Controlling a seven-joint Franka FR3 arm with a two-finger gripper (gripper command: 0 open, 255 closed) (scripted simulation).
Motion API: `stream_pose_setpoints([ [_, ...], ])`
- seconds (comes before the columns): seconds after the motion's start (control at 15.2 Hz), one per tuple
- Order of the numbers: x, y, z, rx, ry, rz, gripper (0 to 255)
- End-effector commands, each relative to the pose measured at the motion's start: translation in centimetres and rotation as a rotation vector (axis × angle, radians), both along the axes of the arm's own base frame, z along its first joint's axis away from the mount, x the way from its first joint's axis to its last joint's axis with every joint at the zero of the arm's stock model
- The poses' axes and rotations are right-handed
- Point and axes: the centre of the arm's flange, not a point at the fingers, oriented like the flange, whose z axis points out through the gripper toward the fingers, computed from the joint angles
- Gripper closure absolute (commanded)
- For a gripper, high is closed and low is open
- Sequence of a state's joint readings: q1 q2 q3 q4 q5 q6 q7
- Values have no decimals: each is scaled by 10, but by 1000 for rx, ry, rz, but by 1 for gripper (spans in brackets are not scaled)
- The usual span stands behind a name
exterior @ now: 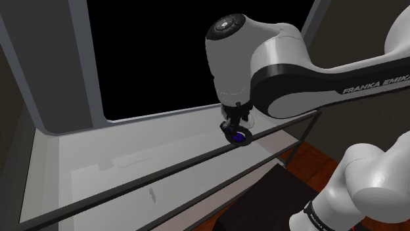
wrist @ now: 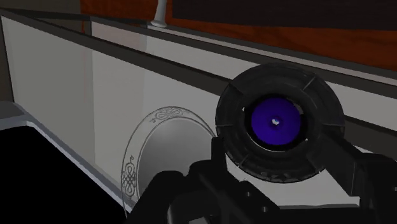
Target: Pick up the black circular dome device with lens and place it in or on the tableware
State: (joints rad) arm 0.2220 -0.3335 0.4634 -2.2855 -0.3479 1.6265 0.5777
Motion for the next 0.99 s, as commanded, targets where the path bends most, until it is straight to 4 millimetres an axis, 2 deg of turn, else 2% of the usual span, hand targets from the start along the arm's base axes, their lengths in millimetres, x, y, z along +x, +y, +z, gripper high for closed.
stream_pose_setpoints([
  [0.0, 9, -58, 26, 305, 4, -132, 0],
  [0.07, 11, -100, 33, 492, 6, -216, 0],
  [0.2, 5, -183, 21, 865, 10, -385, 0],
  [0.26, -3, -221, 4, 1051, 12, -470, 0],
  [0.4, -28, -281, -48, 1421, 16, -637, 0],
  [0.92, -25, -252, -75, 1421, 16, -637, 0],
])
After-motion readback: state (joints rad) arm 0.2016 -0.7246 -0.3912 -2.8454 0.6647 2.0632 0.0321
